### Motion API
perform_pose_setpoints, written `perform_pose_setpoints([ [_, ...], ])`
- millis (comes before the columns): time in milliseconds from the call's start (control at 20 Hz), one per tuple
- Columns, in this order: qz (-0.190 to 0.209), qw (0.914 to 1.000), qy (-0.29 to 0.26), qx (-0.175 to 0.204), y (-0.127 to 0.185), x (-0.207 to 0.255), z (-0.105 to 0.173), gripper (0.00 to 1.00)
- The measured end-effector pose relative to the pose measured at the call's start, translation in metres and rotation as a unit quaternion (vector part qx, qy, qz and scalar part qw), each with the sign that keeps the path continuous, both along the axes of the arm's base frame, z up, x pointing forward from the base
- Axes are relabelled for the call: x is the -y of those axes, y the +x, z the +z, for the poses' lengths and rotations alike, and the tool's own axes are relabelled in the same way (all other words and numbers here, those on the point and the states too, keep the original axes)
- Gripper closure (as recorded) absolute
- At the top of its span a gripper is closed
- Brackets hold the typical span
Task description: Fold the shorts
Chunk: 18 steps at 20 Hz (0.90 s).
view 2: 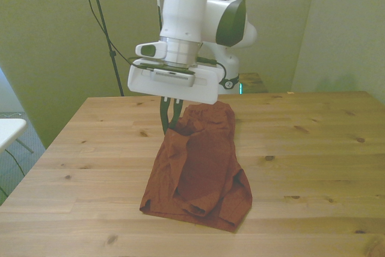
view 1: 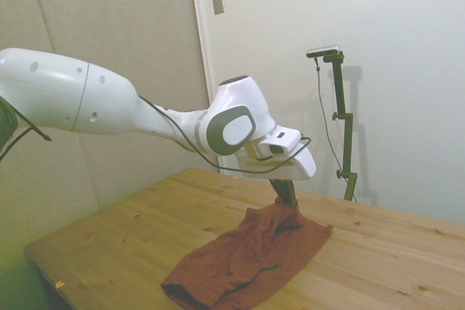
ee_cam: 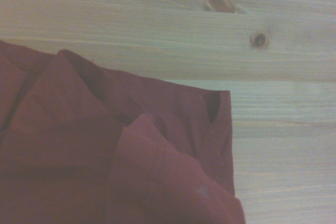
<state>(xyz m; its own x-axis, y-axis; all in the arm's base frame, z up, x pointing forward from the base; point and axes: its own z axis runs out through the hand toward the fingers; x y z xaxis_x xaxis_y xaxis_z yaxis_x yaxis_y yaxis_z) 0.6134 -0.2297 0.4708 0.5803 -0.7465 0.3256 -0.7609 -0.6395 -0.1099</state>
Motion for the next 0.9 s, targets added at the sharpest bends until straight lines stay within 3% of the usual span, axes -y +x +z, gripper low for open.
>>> perform_pose_setpoints([
  [200,-0.017,0.9985,0.051,0.009,-0.010,0.035,0.011,0.00],
  [550,-0.040,0.9961,0.078,0.007,-0.047,0.089,0.023,0.00],
  [750,-0.029,0.9921,0.117,-0.034,-0.085,0.053,0.026,0.00],
  [900,0.007,0.9884,0.141,-0.056,-0.118,0.000,0.033,0.00],
])
